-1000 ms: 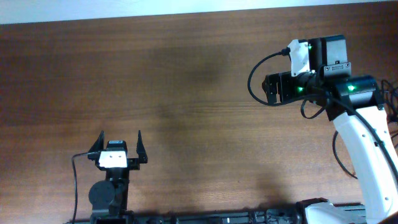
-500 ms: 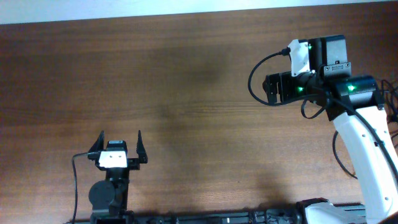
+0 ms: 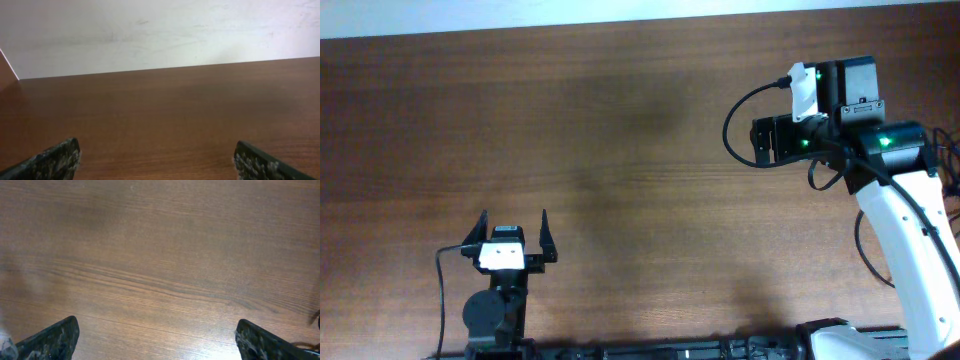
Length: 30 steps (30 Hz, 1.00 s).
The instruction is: Untangle cables
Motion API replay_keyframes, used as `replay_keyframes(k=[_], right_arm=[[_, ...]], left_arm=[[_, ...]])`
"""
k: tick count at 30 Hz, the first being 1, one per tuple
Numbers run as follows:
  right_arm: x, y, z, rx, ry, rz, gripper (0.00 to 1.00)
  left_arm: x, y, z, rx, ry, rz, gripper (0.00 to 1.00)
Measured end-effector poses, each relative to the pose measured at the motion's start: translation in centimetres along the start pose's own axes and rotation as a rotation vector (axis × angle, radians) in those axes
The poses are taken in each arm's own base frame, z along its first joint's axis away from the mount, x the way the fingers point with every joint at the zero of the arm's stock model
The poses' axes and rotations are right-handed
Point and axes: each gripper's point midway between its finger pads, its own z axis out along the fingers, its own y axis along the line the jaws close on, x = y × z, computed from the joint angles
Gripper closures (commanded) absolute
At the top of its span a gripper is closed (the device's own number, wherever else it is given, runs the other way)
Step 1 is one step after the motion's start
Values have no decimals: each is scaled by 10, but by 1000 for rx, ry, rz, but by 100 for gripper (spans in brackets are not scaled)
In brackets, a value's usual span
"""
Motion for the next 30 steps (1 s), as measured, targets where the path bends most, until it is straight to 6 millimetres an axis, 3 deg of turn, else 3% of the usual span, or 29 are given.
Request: replay_keyframes(k=[7, 9, 16, 30], right_arm=[[-27, 5, -9, -27, -218, -14, 1], [-31, 10, -3, -56, -368, -30, 1], [15, 25, 31, -148, -565, -60, 1], [73, 30, 21, -180, -872, -75, 1]], left_arm=[[0, 0, 0, 0, 0, 0, 1], [0, 0, 0, 3, 0, 0, 1], [0, 0, 0, 3, 0, 0, 1], [0, -1, 0, 3, 0, 0, 1]])
